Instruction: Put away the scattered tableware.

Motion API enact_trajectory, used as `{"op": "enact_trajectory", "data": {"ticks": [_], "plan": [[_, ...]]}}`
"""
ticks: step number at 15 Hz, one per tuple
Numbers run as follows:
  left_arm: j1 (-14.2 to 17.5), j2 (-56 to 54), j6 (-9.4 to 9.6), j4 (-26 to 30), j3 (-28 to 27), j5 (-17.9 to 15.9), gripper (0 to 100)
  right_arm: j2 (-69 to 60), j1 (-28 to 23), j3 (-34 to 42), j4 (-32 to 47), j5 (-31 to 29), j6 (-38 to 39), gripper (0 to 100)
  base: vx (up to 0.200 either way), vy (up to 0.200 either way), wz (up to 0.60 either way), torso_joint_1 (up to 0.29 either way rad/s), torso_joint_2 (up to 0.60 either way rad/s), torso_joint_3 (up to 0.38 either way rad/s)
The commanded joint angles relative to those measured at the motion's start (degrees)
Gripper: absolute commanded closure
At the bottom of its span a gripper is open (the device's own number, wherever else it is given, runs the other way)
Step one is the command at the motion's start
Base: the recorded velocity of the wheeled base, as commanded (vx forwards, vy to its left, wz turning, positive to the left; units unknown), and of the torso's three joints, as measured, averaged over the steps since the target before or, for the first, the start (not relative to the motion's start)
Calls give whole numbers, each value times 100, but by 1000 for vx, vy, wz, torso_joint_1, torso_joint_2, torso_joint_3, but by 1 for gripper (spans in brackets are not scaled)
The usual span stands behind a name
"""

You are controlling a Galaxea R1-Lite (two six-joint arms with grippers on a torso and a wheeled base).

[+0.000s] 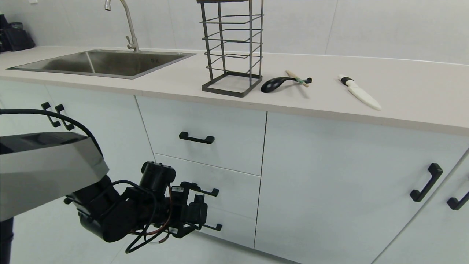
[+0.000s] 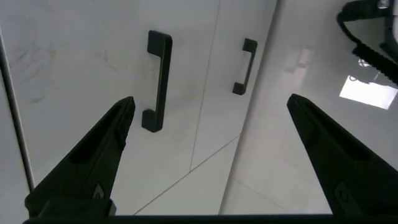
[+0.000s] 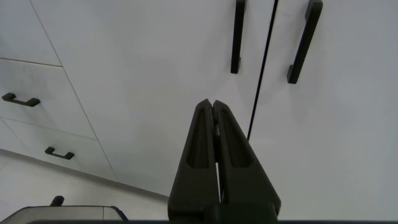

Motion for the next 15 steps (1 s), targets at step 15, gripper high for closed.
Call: {"op": "enact_trajectory", "data": {"ticks": [15], "plan": [[193, 1231, -18, -418, -847, 5, 0, 9, 1, 1, 0, 2, 2, 100, 0, 0, 0, 0, 0, 0]]}}
